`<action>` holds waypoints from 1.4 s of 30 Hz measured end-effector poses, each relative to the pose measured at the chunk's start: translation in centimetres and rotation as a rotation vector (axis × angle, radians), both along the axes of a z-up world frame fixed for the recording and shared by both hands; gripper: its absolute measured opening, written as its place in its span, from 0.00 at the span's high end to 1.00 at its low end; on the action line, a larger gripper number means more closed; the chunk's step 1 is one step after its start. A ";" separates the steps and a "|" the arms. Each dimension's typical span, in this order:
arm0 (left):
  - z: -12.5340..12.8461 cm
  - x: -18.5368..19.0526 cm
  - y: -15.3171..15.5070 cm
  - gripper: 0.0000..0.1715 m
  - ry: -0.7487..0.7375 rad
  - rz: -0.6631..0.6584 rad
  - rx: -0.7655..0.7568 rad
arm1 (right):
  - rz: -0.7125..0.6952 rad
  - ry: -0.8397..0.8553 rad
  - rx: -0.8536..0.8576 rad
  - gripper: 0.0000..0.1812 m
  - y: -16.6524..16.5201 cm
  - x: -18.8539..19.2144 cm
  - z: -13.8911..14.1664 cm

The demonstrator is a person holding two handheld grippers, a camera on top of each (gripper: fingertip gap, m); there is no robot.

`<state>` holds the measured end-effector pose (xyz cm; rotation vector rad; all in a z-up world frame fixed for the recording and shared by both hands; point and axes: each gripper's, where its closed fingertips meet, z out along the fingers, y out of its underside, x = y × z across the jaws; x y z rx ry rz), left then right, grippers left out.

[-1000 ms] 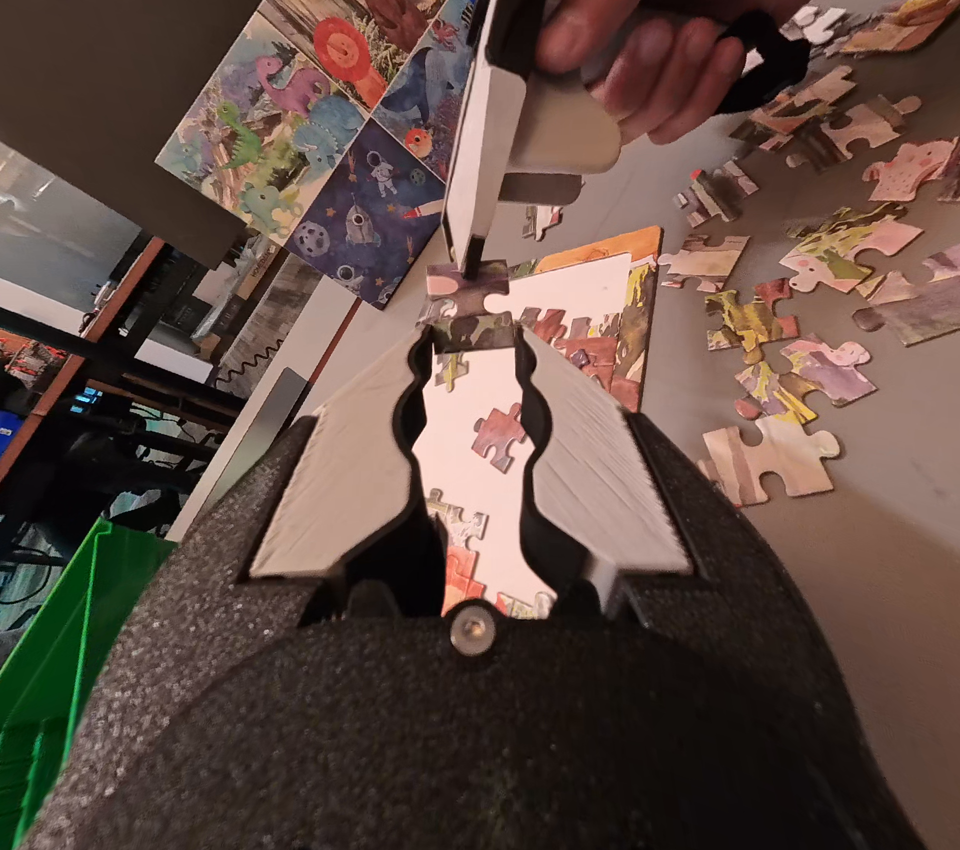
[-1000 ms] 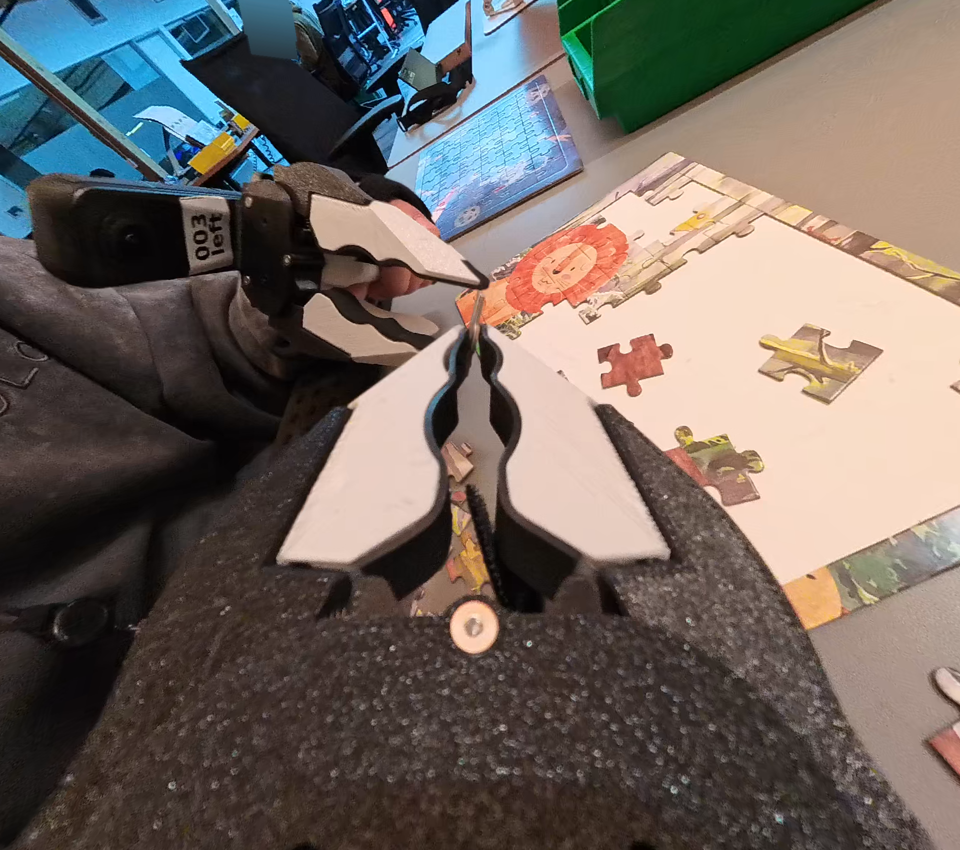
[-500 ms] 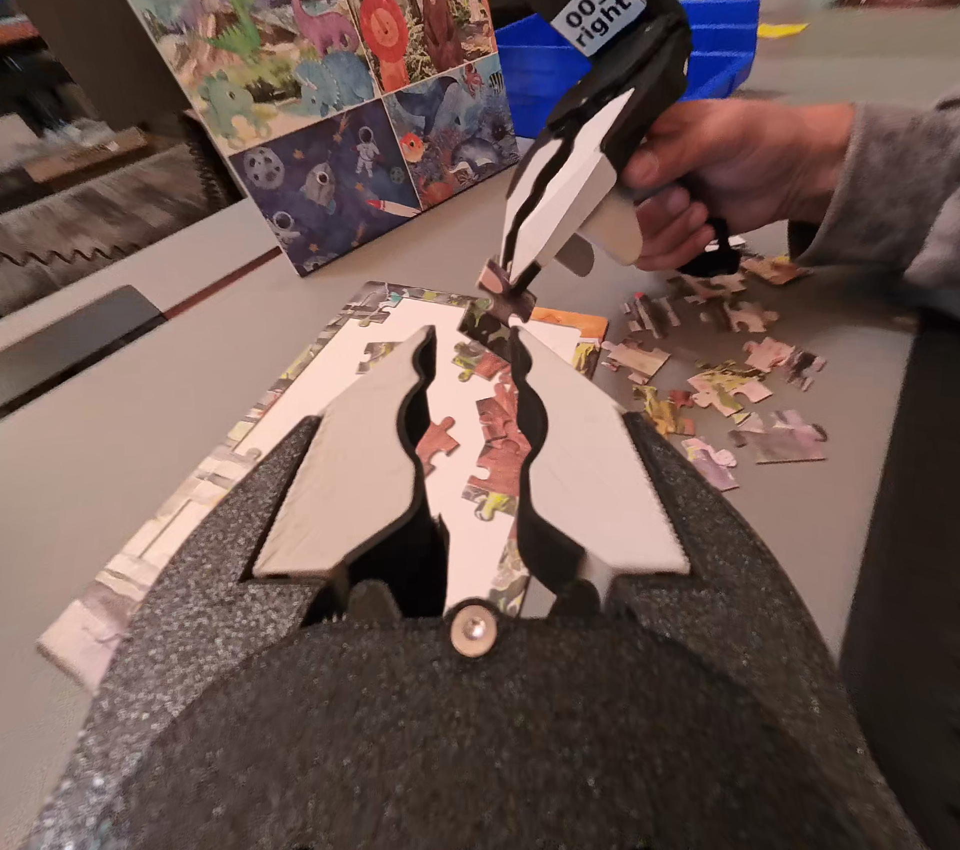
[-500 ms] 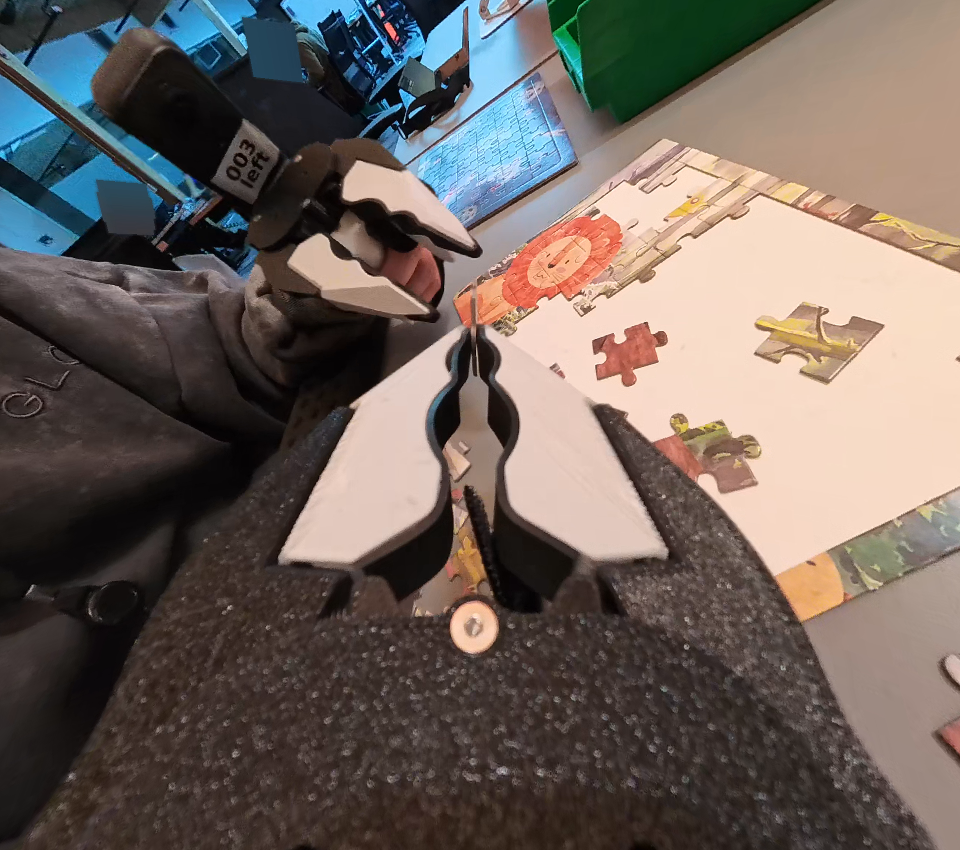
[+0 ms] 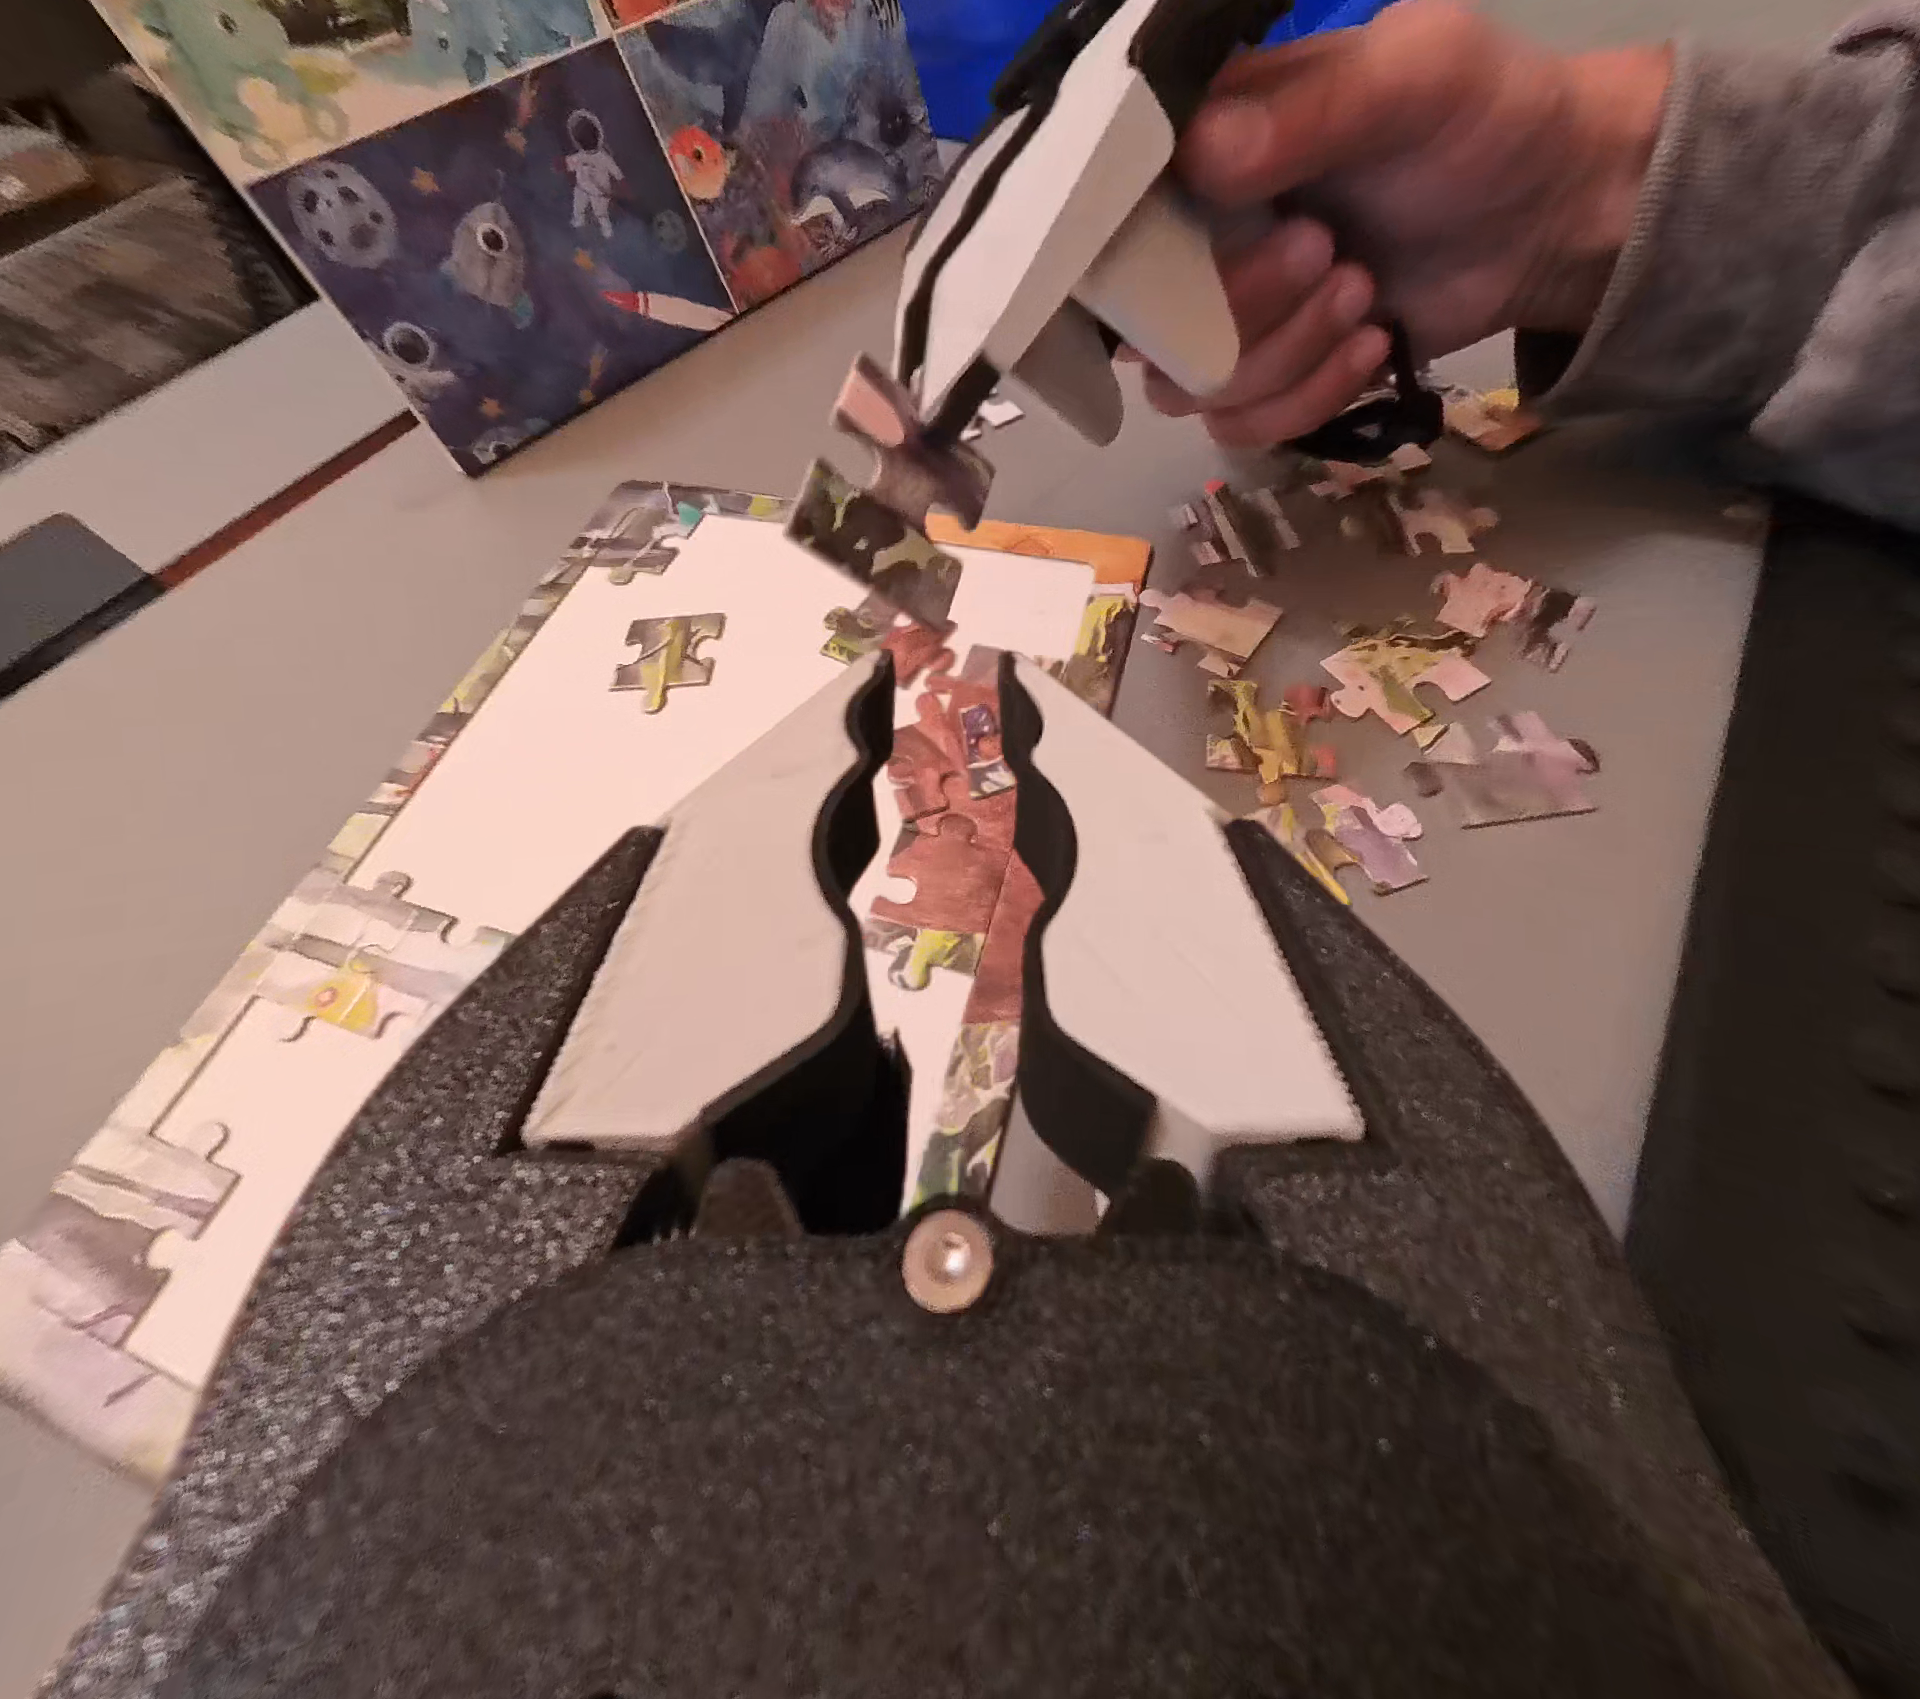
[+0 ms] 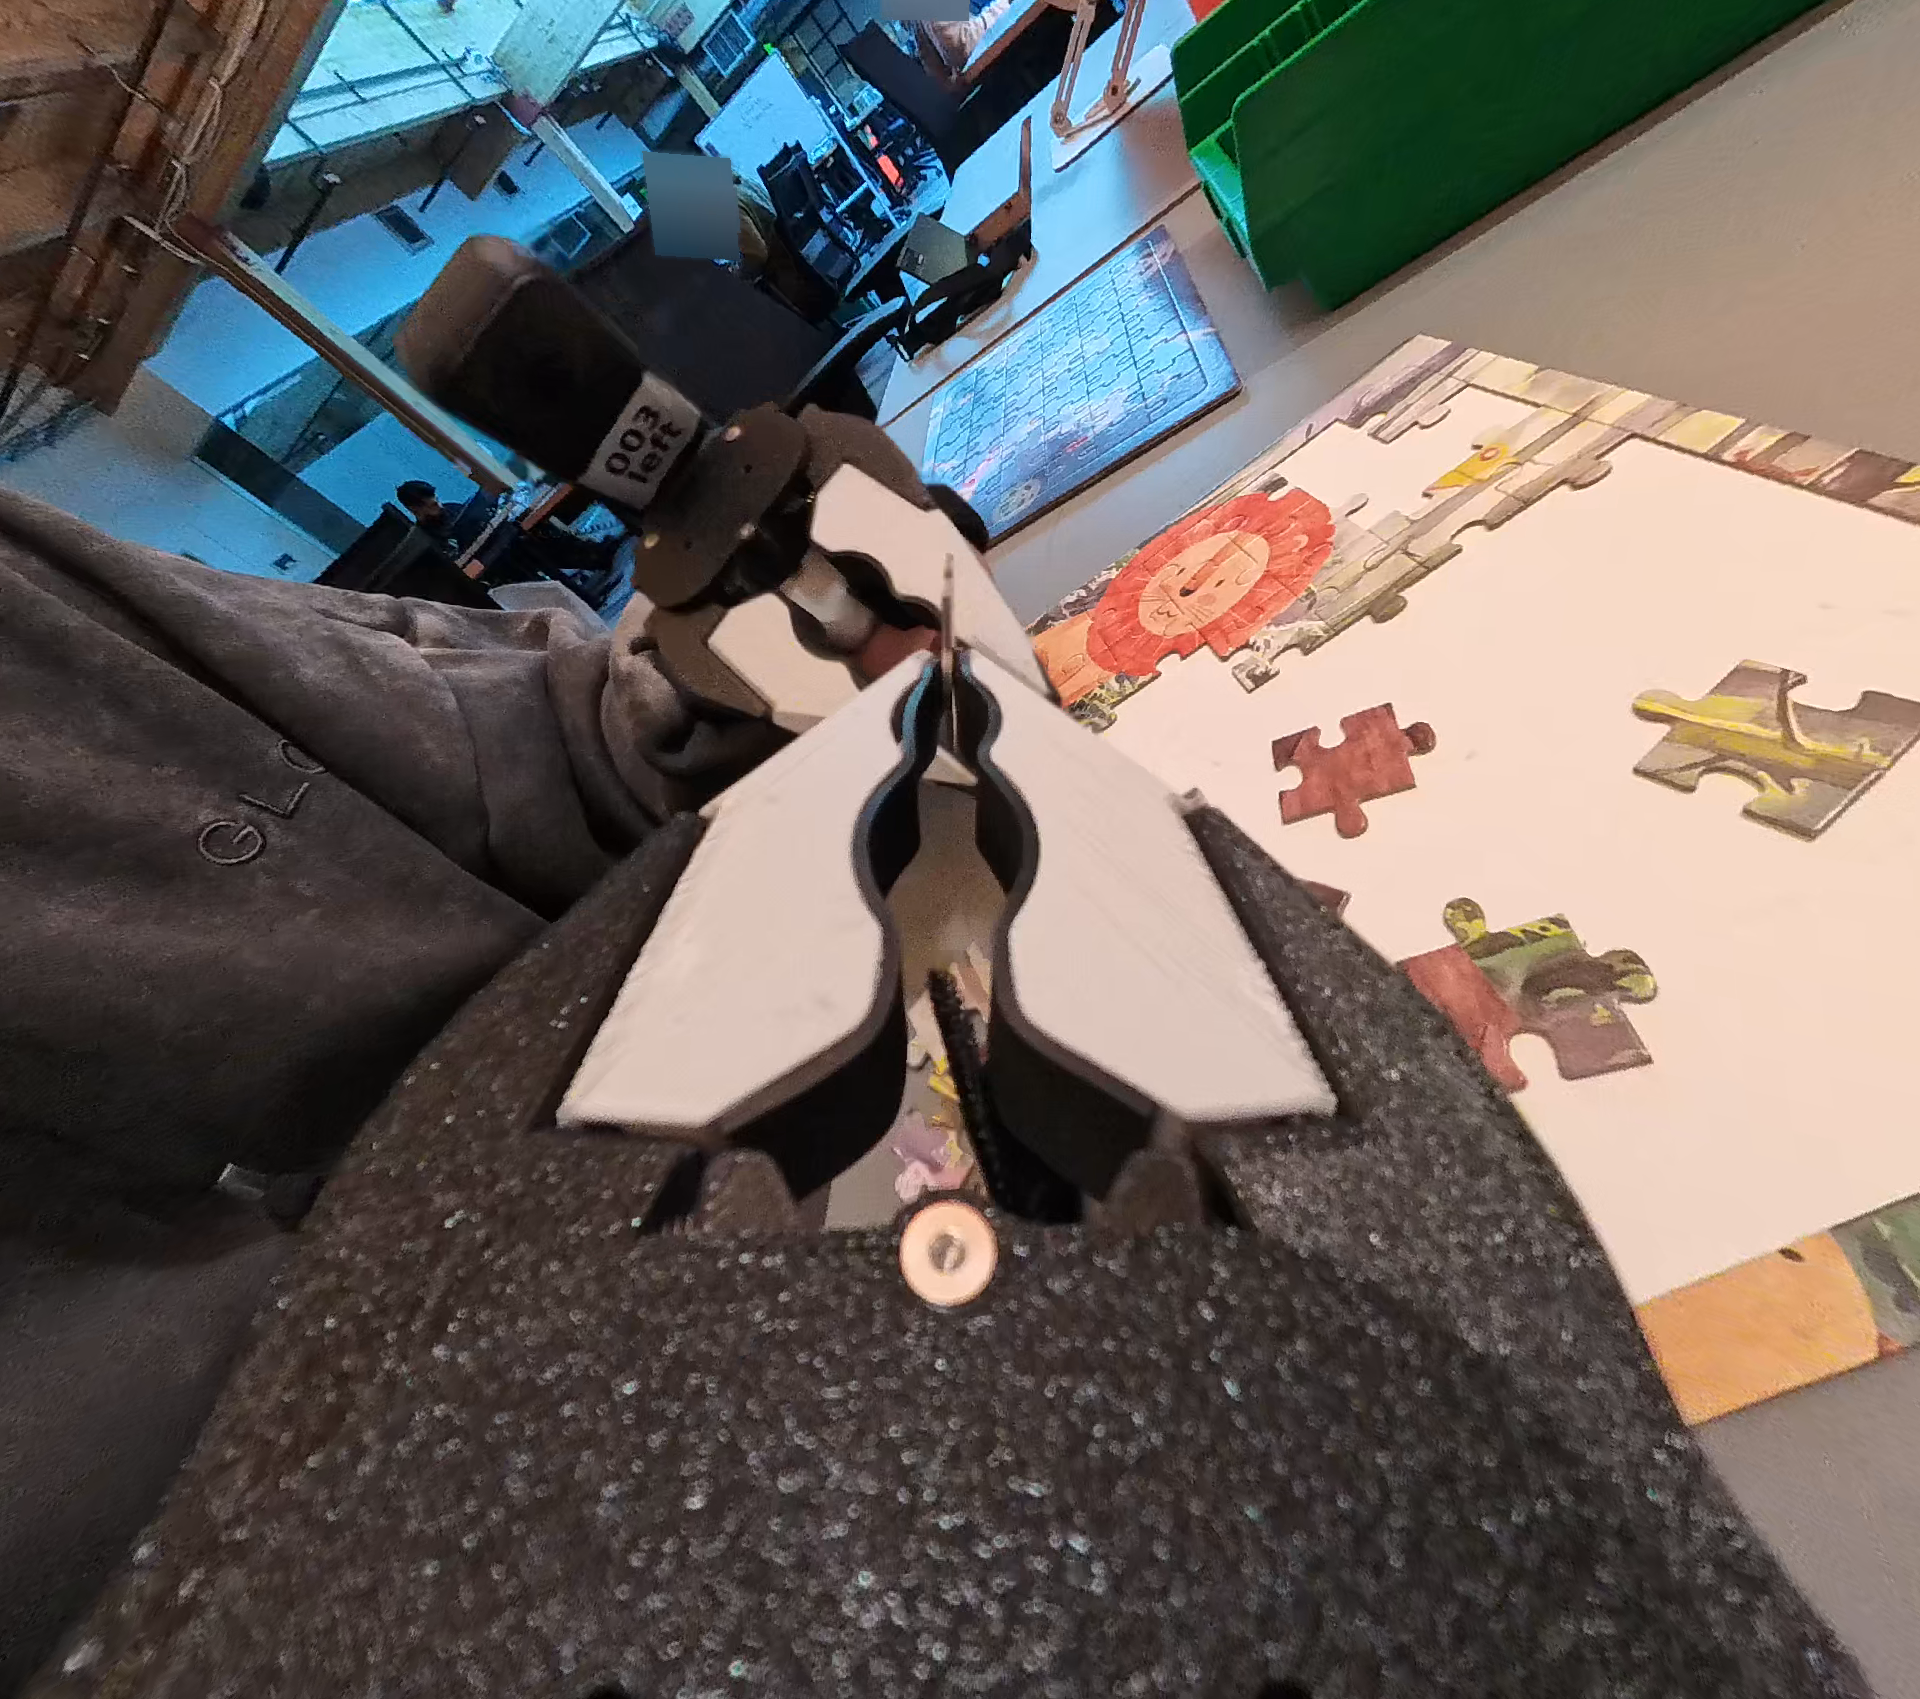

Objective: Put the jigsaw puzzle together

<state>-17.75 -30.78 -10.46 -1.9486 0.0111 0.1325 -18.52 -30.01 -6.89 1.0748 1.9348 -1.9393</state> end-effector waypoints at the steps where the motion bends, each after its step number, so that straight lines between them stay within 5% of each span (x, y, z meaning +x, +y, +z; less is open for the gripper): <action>1: 0.1 0.1 0.1 0.91 0.025 -0.002 0.004 | 0.004 -0.005 0.012 0.99 -0.1 0.0 -0.3; 23: 2.5 0.1 -0.6 0.93 -0.273 -0.056 0.152 | 0.031 -0.016 0.028 0.99 -0.5 0.4 -0.6; 32: 2.2 -2.7 -1.3 0.93 -0.203 0.083 0.149 | -0.025 -0.011 0.101 0.99 0.8 -0.2 -1.4; 35: 0.7 -5.6 -2.2 0.93 -0.119 0.243 0.075 | -0.173 -0.011 0.306 0.99 4.7 -1.5 -3.3; 38: -0.4 -8.4 -3.7 0.93 -0.012 0.402 -0.007 | -0.417 -0.079 0.547 0.99 12.9 -1.7 -5.5; 42: -0.1 -9.1 -4.2 0.93 0.059 0.446 -0.017 | -0.479 -0.230 0.363 0.99 17.4 1.8 -4.4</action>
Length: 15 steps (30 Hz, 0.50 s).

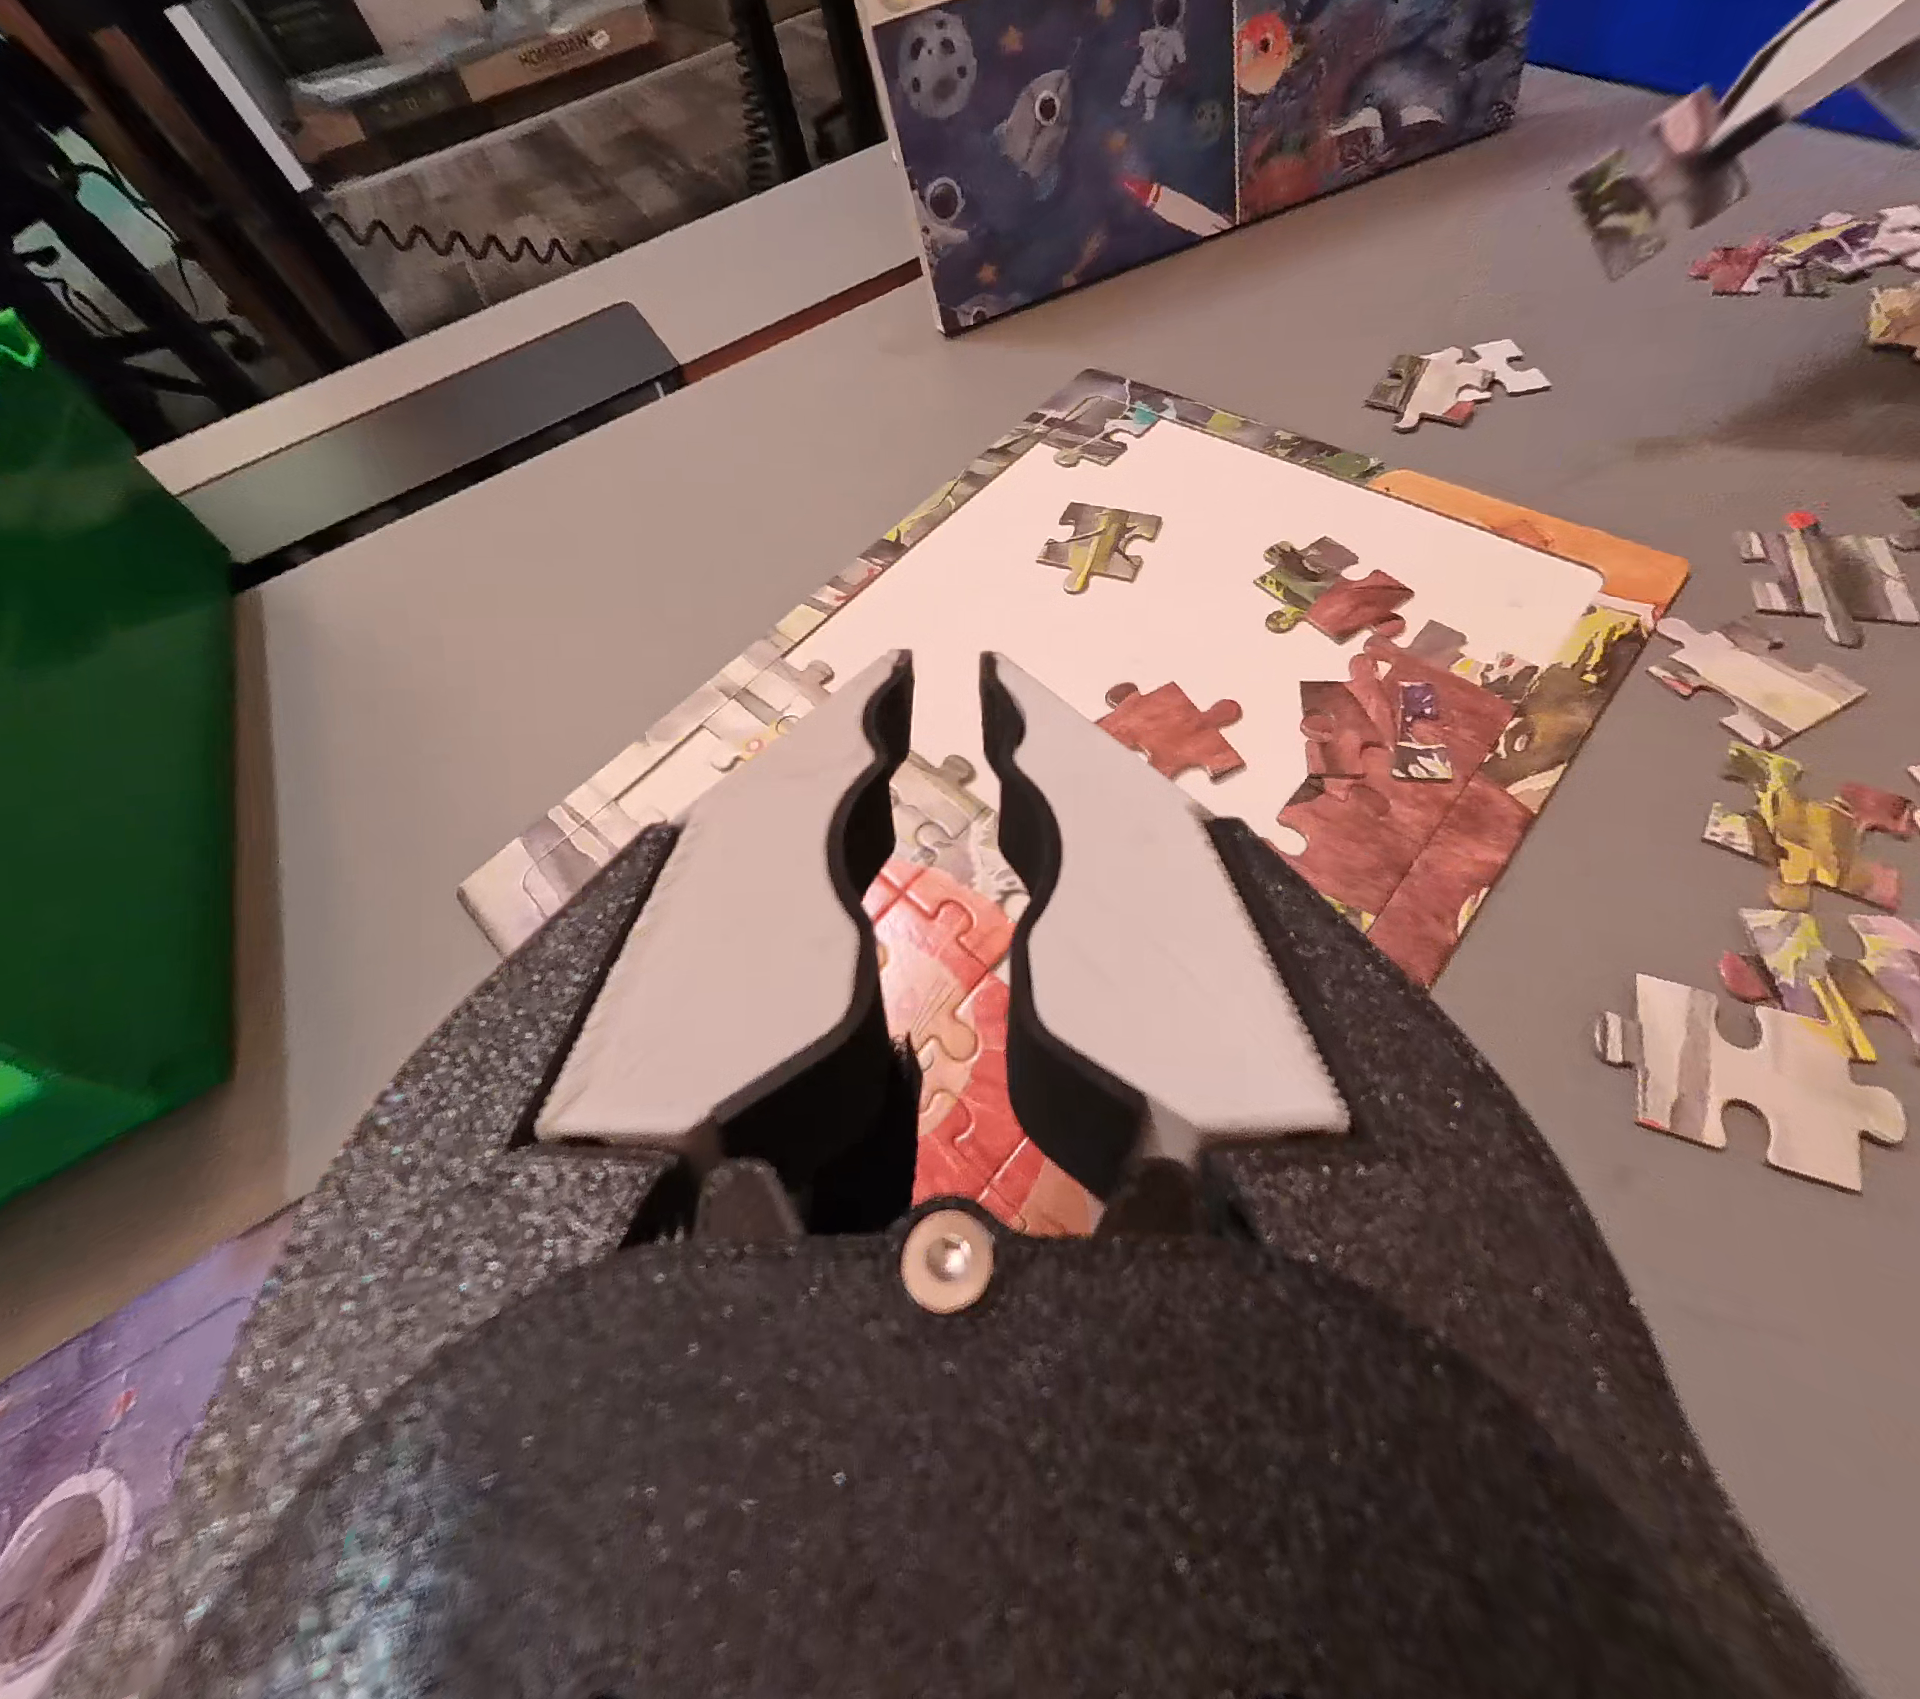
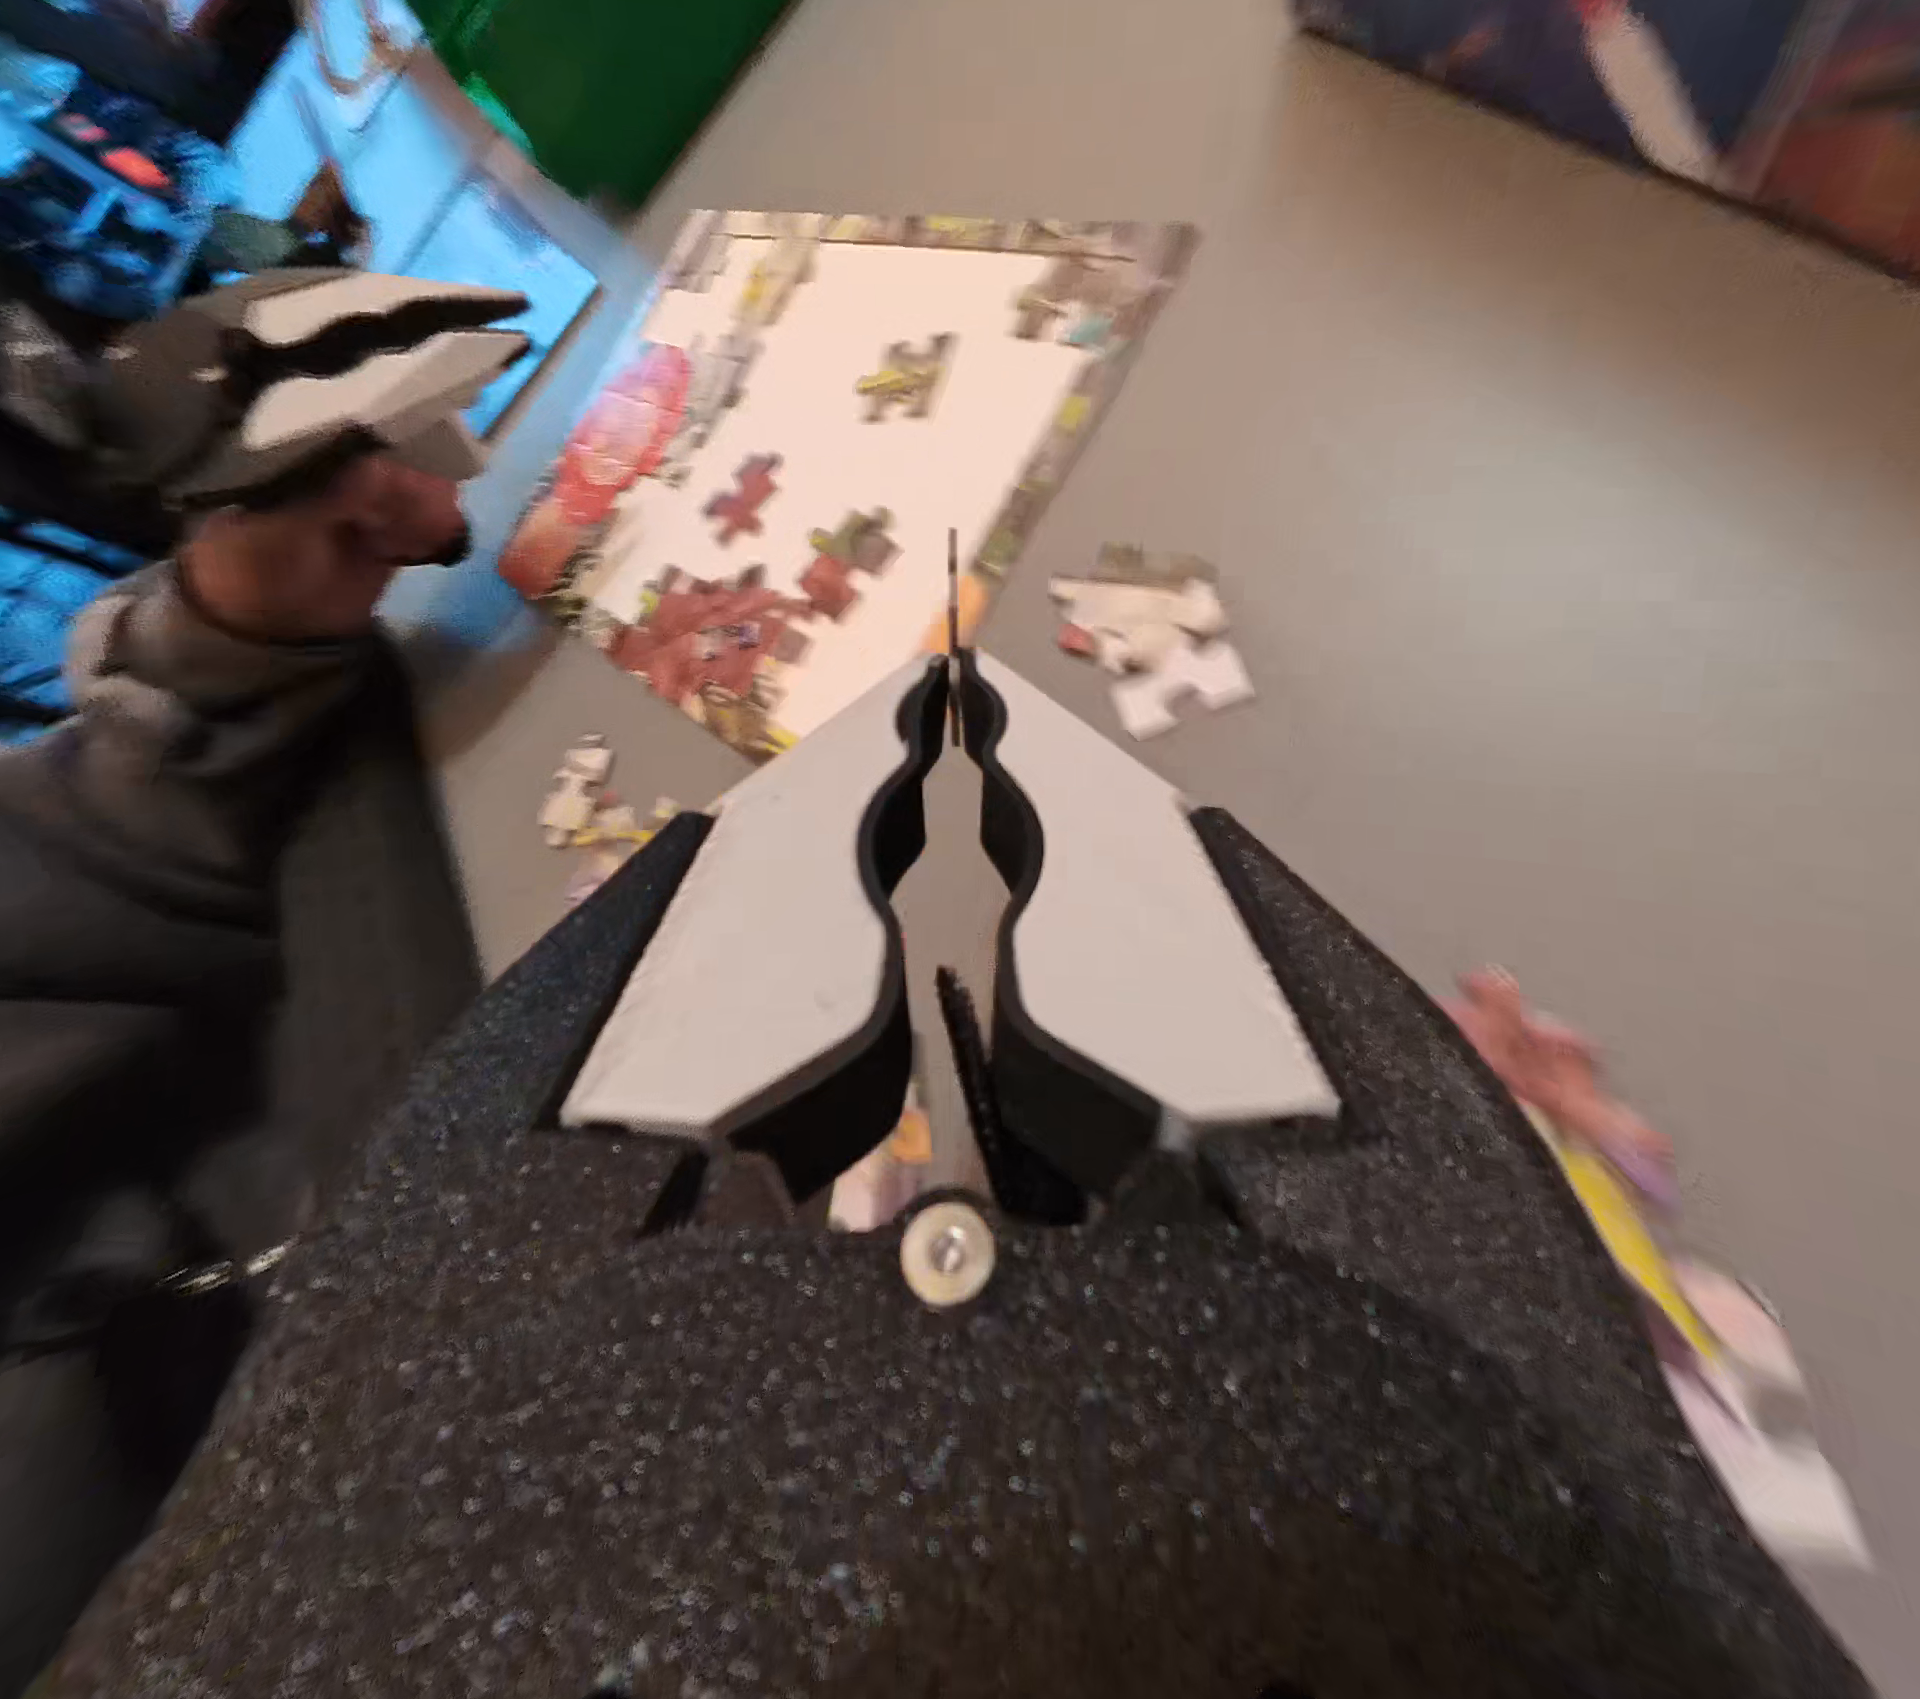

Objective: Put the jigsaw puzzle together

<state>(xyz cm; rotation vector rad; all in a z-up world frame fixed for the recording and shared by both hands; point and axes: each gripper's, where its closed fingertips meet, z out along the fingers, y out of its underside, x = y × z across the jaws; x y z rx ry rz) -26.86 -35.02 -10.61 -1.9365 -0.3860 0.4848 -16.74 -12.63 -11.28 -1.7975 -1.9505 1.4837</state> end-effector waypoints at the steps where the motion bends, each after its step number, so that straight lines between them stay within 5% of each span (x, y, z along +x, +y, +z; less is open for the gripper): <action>1: 0.0 0.1 0.1 0.93 0.009 -0.005 -0.005 | -0.052 -0.021 0.047 0.99 1.6 0.5 -0.8; 7: -0.6 1.3 1.0 0.93 0.114 -0.052 -0.090 | 0.080 -0.288 -0.011 0.98 0.8 5.9 -5.5; 15: -0.9 0.6 0.4 0.93 0.084 0.006 -0.088 | 0.086 -0.271 0.166 0.94 1.5 5.3 -6.8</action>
